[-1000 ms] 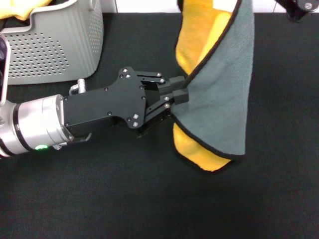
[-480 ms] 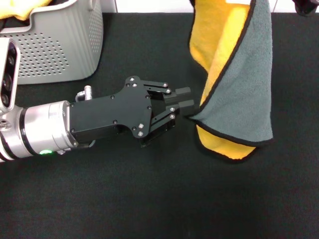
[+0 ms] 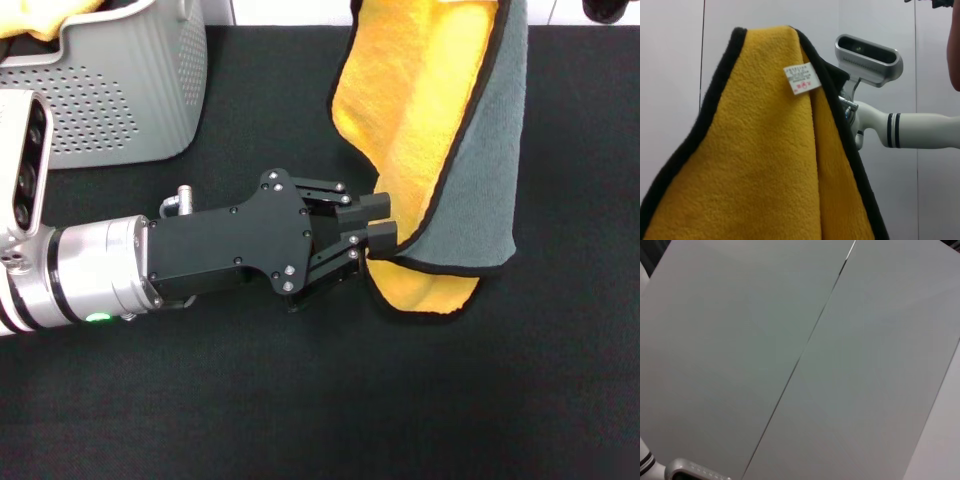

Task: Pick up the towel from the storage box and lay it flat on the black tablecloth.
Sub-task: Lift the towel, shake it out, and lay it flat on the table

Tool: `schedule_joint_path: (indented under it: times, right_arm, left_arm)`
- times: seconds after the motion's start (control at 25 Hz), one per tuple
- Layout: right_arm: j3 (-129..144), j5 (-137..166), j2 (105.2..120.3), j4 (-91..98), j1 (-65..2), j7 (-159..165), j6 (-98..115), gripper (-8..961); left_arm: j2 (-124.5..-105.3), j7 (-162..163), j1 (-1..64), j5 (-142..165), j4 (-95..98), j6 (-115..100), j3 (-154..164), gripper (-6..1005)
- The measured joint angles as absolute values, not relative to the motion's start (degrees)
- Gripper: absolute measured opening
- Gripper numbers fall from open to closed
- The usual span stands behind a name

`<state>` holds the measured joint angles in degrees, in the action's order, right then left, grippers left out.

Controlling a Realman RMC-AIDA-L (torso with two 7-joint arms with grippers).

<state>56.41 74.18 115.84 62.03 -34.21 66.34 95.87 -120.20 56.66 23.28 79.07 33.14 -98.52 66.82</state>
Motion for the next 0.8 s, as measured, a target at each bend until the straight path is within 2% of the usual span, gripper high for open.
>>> schedule_joint_path:
  times: [0.2, 0.44, 0.8]
  right_arm:
    - [56.6, 74.1, 115.84, 62.0, -34.4, 66.3, 94.9, 1]
    - [57.1, 74.2, 115.84, 61.9, -34.5, 66.2, 94.1, 1]
    - [57.3, 74.4, 115.83, 61.7, -34.5, 65.9, 93.2, 1]
  left_arm:
    - [-120.24, 56.6, 23.1, 78.7, 33.1, -98.4, 66.8, 193]
    - [-120.12, 56.6, 22.8, 78.5, 33.0, -98.4, 66.2, 251]
    - [-120.06, 56.6, 22.7, 78.0, 32.5, -98.4, 66.0, 251]
